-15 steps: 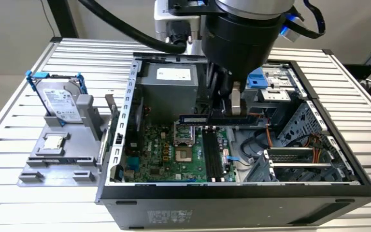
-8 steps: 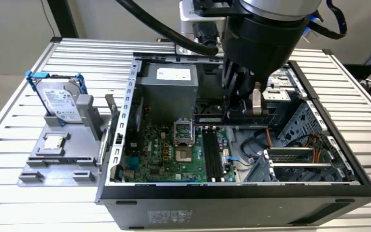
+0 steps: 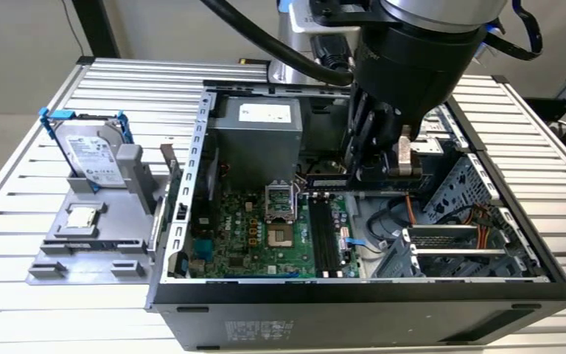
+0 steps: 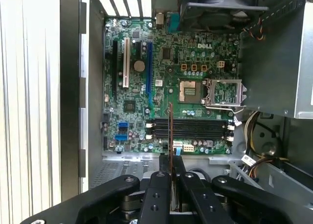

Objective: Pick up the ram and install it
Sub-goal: 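Pick up the ram and move it above insertion slot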

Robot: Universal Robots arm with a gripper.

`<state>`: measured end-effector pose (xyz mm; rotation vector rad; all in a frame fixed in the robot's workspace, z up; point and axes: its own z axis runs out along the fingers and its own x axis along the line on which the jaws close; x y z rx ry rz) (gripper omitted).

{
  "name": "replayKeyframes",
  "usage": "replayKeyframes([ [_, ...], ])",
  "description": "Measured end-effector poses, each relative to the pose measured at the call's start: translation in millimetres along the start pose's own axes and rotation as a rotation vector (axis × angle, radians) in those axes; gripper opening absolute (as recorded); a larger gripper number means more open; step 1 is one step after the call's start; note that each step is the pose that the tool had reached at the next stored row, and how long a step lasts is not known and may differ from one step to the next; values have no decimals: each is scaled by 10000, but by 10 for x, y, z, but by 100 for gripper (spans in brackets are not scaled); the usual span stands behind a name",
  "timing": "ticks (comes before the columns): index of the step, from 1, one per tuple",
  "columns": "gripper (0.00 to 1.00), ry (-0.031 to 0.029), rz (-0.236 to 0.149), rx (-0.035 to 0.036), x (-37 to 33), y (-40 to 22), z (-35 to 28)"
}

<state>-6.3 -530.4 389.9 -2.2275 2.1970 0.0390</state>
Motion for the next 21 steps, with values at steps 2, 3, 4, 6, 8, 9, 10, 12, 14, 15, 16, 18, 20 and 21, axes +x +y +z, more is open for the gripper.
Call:
replayKeyframes([
  [2,0,0,-1,0,0,-1,0],
  [3,0,-1,0,0,0,-1,0],
  [4,0,0,0,0,0,-1,0],
  [6,0,0,-1,1,0,-1,0],
  [8,0,-1,-2,0,-21,-2,1],
  [9,0,-1,-1,1,-42,-2,1],
  [10,0,1,-1,0,-66,-3,1],
  [12,0,-1,-1,1,-121,-3,4],
  [14,0,0,1,0,-182,-4,5],
  [15,0,-1,0,0,-214,-4,6],
  [16,0,0,-1,0,-248,-5,7],
  [18,0,0,-1,0,-316,-6,9],
  [20,0,0,-1,0,-381,-7,10],
  [21,0,1,-1,0,-412,-7,11],
])
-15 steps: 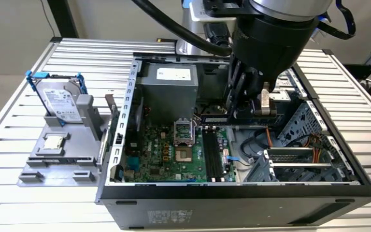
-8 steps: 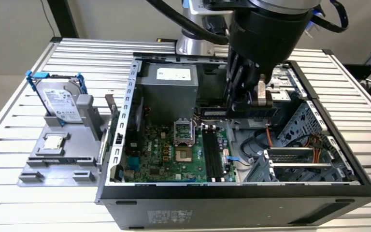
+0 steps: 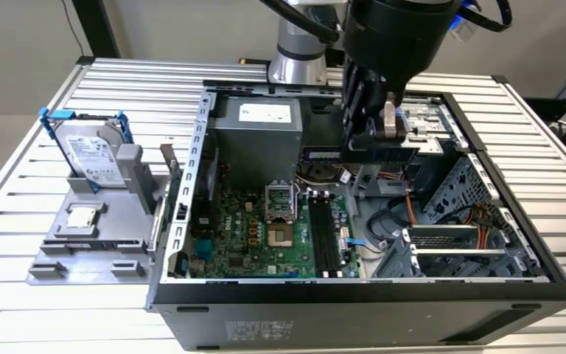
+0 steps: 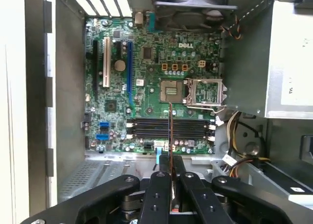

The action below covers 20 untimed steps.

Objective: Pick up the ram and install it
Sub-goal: 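Pick up the ram and move it above insertion slot, then insert the ram into the slot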

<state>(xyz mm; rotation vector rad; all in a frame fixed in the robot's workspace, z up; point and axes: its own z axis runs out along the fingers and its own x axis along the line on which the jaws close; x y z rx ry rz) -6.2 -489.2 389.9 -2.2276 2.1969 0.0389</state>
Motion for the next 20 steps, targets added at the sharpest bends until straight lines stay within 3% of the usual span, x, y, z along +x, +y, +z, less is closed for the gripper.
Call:
replayKeyframes([
  [12,0,-1,0,0,-344,-5,9],
  [16,0,-1,0,0,-417,-6,11],
  [20,0,-1,0,0,-428,-7,11],
])
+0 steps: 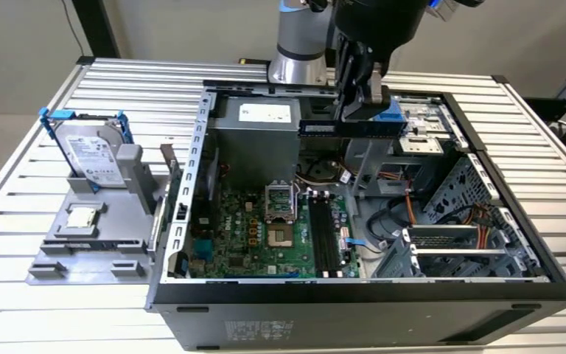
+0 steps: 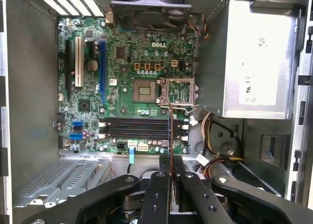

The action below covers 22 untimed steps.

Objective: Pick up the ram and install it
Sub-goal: 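Insert the ram into the slot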

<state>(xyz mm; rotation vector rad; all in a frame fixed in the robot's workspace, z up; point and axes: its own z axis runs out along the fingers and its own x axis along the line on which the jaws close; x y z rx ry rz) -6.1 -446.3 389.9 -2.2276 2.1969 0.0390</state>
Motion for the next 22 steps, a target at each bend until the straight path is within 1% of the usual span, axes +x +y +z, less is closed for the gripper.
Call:
replayKeyframes([
  [4,0,-1,51,2,-1,-1,0],
  [7,0,-2,166,4,-1,-1,0],
  [22,0,-1,226,6,-1,-1,0],
])
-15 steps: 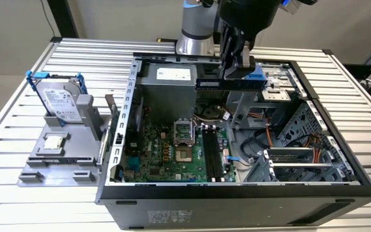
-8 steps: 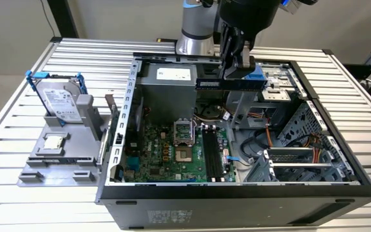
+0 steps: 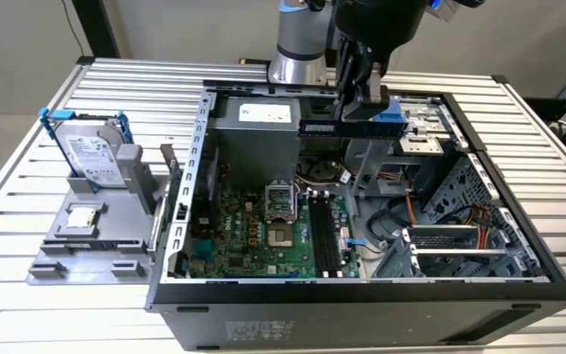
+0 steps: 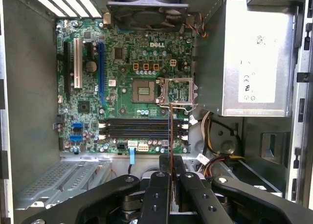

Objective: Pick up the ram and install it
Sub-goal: 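Insert the ram into the slot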

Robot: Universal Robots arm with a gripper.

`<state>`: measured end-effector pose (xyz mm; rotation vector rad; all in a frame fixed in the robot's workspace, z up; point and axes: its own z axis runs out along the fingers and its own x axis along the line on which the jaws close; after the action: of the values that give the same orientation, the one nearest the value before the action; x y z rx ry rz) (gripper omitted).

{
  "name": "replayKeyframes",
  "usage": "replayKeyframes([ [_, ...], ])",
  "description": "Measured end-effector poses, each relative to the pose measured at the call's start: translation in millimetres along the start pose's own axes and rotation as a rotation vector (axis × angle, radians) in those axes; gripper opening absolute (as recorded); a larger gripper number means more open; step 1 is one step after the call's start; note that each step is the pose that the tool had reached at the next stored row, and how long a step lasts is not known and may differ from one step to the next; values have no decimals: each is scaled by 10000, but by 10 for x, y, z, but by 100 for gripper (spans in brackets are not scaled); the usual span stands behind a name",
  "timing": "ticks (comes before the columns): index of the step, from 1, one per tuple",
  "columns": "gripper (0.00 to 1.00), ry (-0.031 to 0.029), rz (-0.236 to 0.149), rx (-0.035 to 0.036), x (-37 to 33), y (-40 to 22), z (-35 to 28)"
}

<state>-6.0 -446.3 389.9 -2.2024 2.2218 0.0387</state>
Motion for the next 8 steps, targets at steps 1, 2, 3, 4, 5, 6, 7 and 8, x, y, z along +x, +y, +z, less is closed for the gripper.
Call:
replayKeyframes([
  [1,0,-1,76,2,0,0,0],
  [2,0,-2,197,5,0,0,0],
  [3,0,-3,335,9,0,0,0],
  [4,0,-4,484,13,0,0,0],
  [5,0,-5,642,17,0,0,0],
  [6,0,-7,802,21,0,0,0],
  [7,0,-9,966,26,0,0,0],
  [8,0,-11,1142,31,0,0,1],
])
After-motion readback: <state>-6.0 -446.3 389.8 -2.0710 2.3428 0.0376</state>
